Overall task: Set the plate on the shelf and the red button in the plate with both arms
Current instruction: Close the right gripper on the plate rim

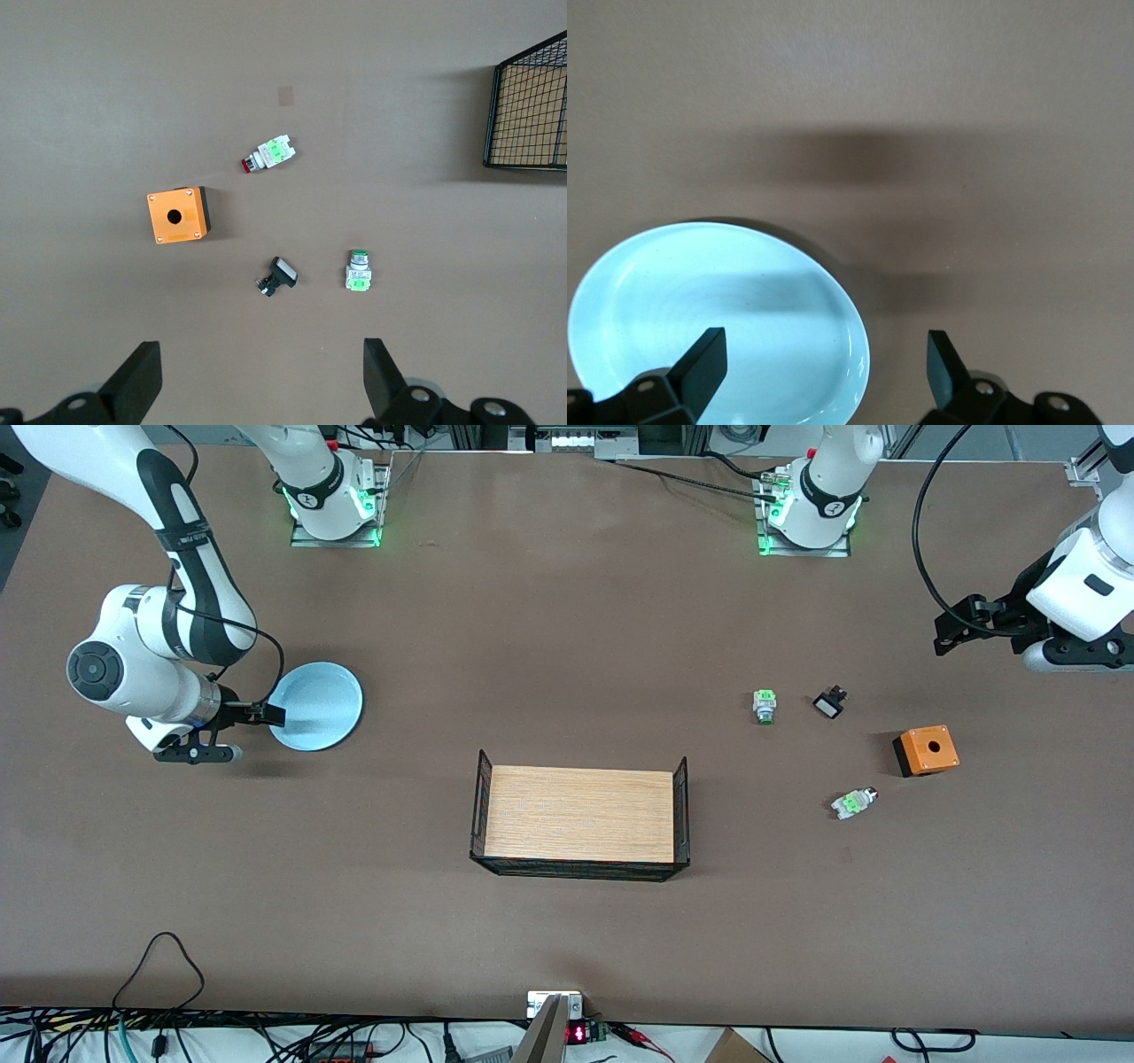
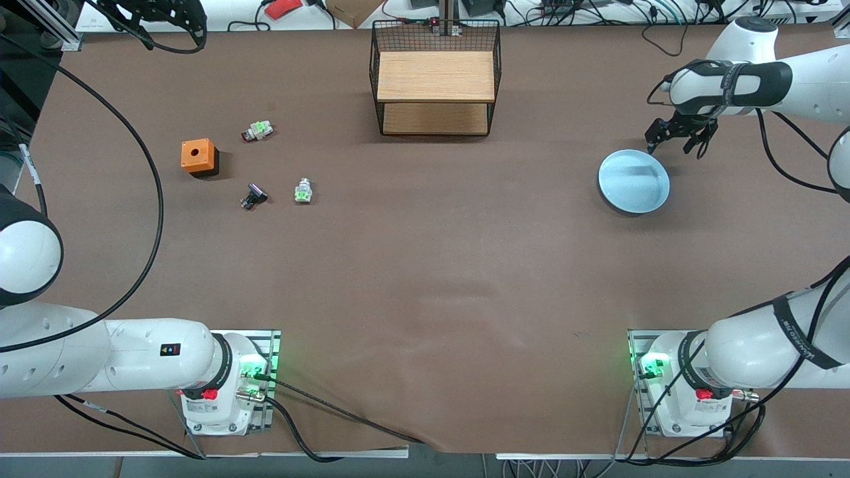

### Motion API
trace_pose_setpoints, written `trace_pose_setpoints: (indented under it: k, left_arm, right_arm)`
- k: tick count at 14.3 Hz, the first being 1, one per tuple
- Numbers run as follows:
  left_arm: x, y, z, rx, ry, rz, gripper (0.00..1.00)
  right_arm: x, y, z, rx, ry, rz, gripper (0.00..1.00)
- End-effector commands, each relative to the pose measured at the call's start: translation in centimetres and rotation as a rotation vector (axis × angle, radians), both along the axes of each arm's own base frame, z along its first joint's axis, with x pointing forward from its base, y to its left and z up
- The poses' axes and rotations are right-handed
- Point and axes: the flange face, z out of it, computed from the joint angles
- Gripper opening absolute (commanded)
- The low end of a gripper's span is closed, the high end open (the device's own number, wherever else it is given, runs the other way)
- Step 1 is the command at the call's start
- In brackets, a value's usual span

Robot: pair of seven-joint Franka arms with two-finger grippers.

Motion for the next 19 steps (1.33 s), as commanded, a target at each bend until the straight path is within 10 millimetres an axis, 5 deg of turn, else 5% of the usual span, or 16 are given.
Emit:
trace_pose_setpoints:
  k: [1,16,18,19]
  left_arm:
    - [0.0,0.3,0.4,-0.016,0.003,0.005,1.00]
    - [0.0,-0.3,0.8,-0.010,0.000,-0.009,1.00]
    - [0.0,-0.3,0.8,-0.010,0.000,-0.007,1.00]
    - [0.0,-0.3,0.8,-0.010,0.000,-0.009,1.00]
  right_arm:
    - [-0.4,-0.3,-0.8,0.006,0.011,0.015,1.00]
    - [-3.4,-1.7,-5.7,0.043,0.123,0.076,0.99]
    - [-3.5,-1.6,-6.1,0.048,0.132,0.070,0.83]
    - [-3.6,-1.6,-6.2,0.048,0.135,0.070,0.54]
